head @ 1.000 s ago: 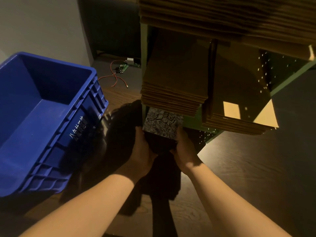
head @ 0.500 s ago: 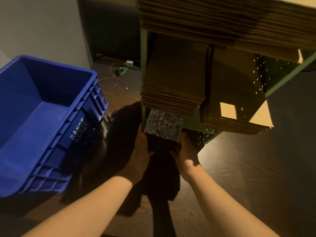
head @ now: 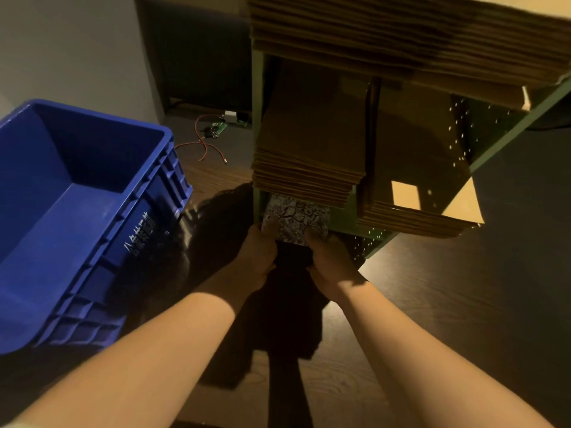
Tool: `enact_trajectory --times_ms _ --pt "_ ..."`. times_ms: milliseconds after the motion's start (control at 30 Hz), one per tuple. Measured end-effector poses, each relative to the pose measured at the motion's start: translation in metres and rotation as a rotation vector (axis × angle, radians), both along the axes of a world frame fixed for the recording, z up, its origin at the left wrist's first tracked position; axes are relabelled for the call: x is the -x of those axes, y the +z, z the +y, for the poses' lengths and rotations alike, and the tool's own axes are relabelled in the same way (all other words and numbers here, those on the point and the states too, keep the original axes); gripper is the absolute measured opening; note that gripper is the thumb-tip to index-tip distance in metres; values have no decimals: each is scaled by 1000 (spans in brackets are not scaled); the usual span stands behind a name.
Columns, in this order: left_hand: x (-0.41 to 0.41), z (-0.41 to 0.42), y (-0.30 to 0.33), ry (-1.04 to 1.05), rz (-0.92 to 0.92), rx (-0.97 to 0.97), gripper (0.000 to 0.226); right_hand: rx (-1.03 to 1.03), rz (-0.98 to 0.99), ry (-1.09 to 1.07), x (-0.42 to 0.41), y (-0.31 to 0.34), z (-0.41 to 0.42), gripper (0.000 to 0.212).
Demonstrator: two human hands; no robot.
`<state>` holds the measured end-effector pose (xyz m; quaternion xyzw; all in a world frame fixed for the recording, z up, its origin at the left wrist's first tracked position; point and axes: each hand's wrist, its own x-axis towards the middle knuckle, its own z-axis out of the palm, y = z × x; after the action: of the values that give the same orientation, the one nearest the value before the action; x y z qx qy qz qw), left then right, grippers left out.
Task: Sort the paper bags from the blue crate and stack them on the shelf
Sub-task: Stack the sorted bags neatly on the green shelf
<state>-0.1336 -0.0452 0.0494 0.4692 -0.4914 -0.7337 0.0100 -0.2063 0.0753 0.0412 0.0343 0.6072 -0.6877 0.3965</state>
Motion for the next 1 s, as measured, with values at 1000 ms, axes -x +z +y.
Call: enact_trajectory --times_ms 1000 --pt "7 -6 1 57 61 -172 27 -5 -49 -206 10 -17 -14 98"
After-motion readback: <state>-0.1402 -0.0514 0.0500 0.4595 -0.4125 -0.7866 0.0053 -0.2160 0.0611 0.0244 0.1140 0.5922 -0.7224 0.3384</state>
